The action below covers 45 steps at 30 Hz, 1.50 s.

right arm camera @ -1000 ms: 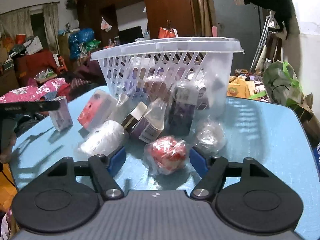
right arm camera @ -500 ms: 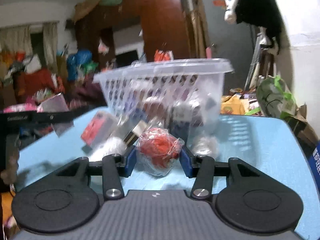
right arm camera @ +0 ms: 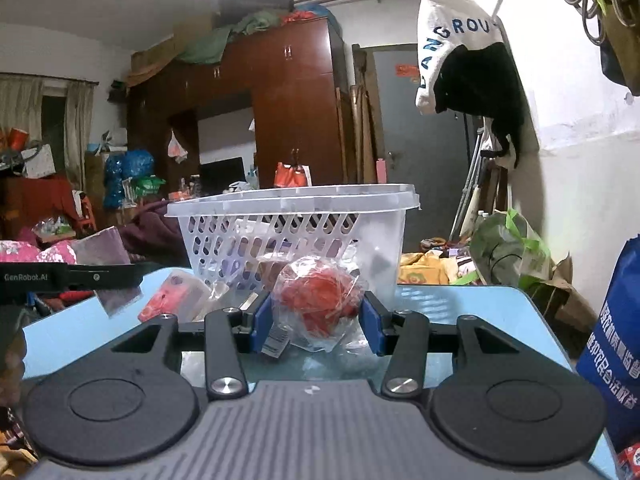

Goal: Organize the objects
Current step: 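Grasp the clear wrapped block with the left tool while the right grasps the bagged red ball, then carry both held items over the white basket and open both tools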

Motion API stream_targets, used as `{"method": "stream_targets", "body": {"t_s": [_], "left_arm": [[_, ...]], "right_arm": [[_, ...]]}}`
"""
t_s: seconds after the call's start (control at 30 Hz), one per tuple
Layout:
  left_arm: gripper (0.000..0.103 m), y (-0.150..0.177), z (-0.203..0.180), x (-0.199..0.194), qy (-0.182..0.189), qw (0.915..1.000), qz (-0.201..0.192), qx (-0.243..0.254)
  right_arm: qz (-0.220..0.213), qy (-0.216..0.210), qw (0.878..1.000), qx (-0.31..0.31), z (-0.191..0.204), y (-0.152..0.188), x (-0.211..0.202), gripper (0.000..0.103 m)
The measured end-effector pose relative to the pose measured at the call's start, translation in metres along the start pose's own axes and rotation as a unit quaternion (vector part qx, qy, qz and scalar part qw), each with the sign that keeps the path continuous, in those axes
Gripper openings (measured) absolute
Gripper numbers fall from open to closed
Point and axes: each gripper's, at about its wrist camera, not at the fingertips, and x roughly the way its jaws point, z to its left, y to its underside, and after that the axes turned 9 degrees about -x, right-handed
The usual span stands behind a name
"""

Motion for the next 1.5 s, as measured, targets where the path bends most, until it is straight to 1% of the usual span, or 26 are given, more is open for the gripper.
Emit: {"method": "stream_targets", "body": {"t_s": [0.07,0.27,0.4,0.57,0.8,0.97,1.03,1.07,1.1,1.13,1.17,1.23,1.27,1.3,1.33,1.4,1.43,1.47,1.5], "left_arm": [[0.038,0.000,0.000,0.001,0.005,1.0000,0.001,0.000],[0.038,0.001,-0.007,0.007,0.003,1.0000,0.007,0.006],[0.038,0.000,-0.006,0.007,0.003,1.0000,0.007,0.003],[0.038,-0.001,-0.003,0.002,0.001,0.9999,-0.012,-0.011],[0.038,0.000,-0.003,0.001,-0.001,0.9998,-0.014,-0.011],[0.038,0.000,-0.004,-0.001,0.004,0.9997,-0.020,-0.011],[0.038,-0.002,-0.002,-0.003,0.006,0.9994,-0.026,-0.022],[0.038,-0.006,-0.001,-0.004,0.006,0.9991,-0.030,-0.029],[0.038,-0.011,-0.002,-0.006,0.004,0.9988,-0.037,-0.030],[0.038,-0.018,-0.005,-0.006,0.001,0.9986,-0.046,-0.026],[0.038,-0.030,-0.010,-0.005,-0.004,0.9982,-0.056,-0.022],[0.038,-0.060,-0.022,0.003,-0.004,0.9978,-0.064,-0.016],[0.038,-0.076,-0.028,0.012,-0.002,0.9979,-0.063,-0.012],[0.038,-0.090,-0.033,0.024,-0.008,0.9982,-0.058,-0.012],[0.038,-0.104,-0.035,0.038,-0.018,0.9986,-0.047,-0.015],[0.038,-0.123,-0.030,0.070,-0.031,0.9983,-0.018,-0.045],[0.039,-0.128,-0.026,0.082,-0.032,0.9977,-0.009,-0.059],[0.045,-0.131,-0.023,0.095,-0.037,0.9972,0.001,-0.065],[0.066,-0.133,-0.020,0.109,-0.048,0.9962,0.018,-0.071]], "right_arm": [[-0.001,-0.001,1.000,0.003,0.001,0.000,0.001,0.050],[-0.002,-0.015,1.000,0.013,-0.002,0.002,0.002,0.050],[-0.008,-0.015,1.000,0.017,-0.005,0.003,-0.001,0.050],[-0.011,-0.010,1.000,0.013,-0.004,0.004,-0.002,0.050],[-0.017,-0.007,1.000,0.011,-0.005,0.004,-0.005,0.050],[-0.025,0.001,1.000,0.004,-0.003,0.004,-0.008,0.050],[-0.035,0.005,0.999,-0.004,-0.001,0.002,-0.012,0.050],[-0.029,0.005,1.000,-0.003,-0.001,-0.003,-0.013,0.050],[-0.031,0.003,0.999,0.006,-0.003,-0.011,-0.015,0.050],[-0.047,-0.007,0.999,0.011,-0.006,-0.023,-0.019,0.050],[-0.059,-0.012,0.998,0.004,-0.006,-0.038,-0.019,0.050],[-0.066,0.006,0.997,-0.032,-0.005,-0.073,-0.007,0.050],[-0.060,0.018,0.997,-0.048,-0.004,-0.089,0.005,0.050],[-0.044,0.017,0.997,-0.055,-0.005,-0.103,0.022,0.050],[-0.028,0.002,0.998,-0.053,-0.010,-0.115,0.040,0.050],[-0.010,-0.011,0.999,-0.047,-0.016,-0.126,0.073,0.051],[0.006,-0.013,0.998,-0.060,-0.015,-0.128,0.088,0.051],[0.020,-0.007,0.997,-0.070,-0.014,-0.129,0.099,0.052],[0.023,0.007,0.997,-0.076,-0.013,-0.129,0.106,0.057]]}}
